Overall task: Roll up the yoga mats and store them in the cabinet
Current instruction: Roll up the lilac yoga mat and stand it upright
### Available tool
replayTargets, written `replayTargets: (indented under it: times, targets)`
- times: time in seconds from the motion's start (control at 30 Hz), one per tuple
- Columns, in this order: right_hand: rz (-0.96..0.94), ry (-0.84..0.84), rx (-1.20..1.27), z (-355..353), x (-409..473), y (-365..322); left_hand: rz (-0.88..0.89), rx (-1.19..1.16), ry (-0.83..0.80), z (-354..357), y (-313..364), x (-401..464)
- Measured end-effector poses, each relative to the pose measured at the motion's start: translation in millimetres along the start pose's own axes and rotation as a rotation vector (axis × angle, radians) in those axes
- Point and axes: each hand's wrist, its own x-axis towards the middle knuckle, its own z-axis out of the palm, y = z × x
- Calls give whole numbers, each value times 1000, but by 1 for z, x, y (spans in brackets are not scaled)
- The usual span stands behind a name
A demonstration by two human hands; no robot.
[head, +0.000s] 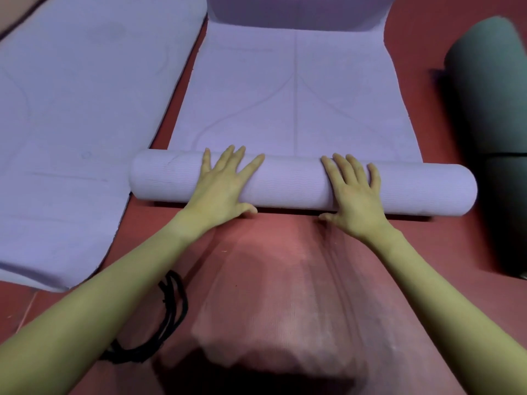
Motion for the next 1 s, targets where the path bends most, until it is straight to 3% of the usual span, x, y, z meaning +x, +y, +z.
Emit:
replayTargets:
  times: [0.3,0.6,0.83,1.0]
  targets:
    - [0,214,-71,-1,6,3,-7,-6,39,-10,7,0]
    - [28,176,7,-17,-75,-14,28,-38,99,-15,34,-70]
    - [34,-36,40,-22,-104,-20,8,-126,-45,-7,43,-104]
    - [46,-293,107,-37,-70,-12,137,-71,-74,-9,52,-96]
